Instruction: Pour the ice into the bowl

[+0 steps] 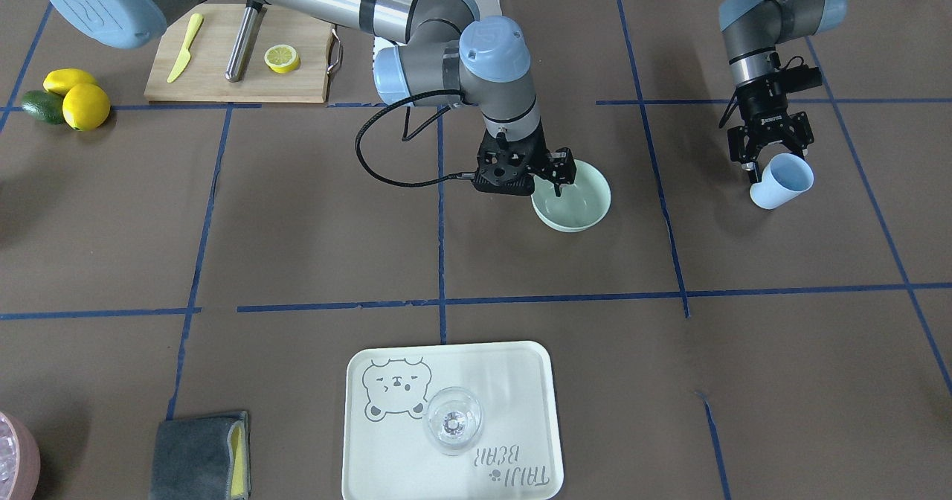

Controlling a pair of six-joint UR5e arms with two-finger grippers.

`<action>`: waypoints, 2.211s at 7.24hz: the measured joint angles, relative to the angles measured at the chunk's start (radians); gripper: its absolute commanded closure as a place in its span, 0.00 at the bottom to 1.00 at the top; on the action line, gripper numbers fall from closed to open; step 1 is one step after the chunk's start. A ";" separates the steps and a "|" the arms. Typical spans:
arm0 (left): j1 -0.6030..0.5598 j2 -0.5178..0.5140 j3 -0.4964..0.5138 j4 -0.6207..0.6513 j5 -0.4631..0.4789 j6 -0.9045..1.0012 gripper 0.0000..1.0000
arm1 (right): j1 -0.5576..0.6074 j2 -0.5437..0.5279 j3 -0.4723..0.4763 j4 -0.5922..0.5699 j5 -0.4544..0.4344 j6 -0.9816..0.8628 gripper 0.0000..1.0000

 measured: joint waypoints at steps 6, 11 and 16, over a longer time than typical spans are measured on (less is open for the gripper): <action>-0.054 -0.061 0.073 -0.007 -0.005 0.006 0.04 | 0.013 -0.028 0.064 0.003 0.002 0.000 0.00; -0.088 -0.122 0.092 -0.062 -0.001 0.170 1.00 | 0.027 -0.058 0.099 0.003 0.009 0.000 0.00; -0.165 -0.124 0.061 -0.521 -0.011 0.738 1.00 | 0.108 -0.179 0.285 -0.038 0.076 -0.004 0.00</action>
